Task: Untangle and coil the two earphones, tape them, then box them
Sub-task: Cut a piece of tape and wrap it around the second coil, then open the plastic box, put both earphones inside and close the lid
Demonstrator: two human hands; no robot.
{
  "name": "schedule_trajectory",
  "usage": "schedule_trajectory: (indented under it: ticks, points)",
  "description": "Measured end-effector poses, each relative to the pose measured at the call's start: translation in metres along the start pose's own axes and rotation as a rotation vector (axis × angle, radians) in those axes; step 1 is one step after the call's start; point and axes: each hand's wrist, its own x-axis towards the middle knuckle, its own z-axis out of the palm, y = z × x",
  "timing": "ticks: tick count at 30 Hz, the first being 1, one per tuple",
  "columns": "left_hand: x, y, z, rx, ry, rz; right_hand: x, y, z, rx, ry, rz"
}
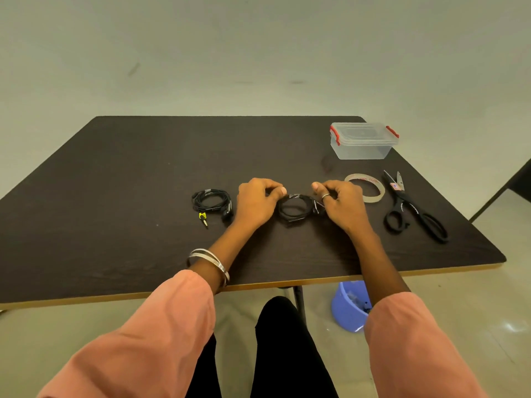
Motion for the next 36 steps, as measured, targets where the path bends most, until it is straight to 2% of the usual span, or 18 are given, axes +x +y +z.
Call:
schedule_trajectory:
  ticks: [5,9,13,18,23,26,32,36]
  points:
    - [0.029,0.022,0.002,0.032,0.083,-0.114,0.023,0.004,-0.020,-0.129,0.028,0.052]
    - [0.071,0.057,0.024,-0.143,-0.040,-0.100,0.067,0.017,-0.052,0.013,0.230,0.182]
    - [0.108,0.077,0.055,-0.329,-0.126,-0.224,0.119,0.056,-0.074,0.042,0.413,0.416]
    - [0.150,0.078,0.092,-0.398,-0.136,-0.396,0.147,0.092,-0.086,-0.048,0.359,0.565]
    - [0.168,0.083,0.116,-0.524,-0.299,-0.465,0.153,0.103,-0.079,0.021,0.216,0.609]
    - [0.168,0.088,0.123,-0.570,-0.360,-0.459,0.155,0.101,-0.077,0.055,0.208,0.608]
    - [0.169,0.081,0.107,-0.628,-0.189,-0.451,0.152,0.077,-0.077,0.195,0.418,0.617]
    - [0.167,0.067,0.068,-0.630,-0.055,-0.456,0.144,0.049,-0.064,0.329,0.461,0.576]
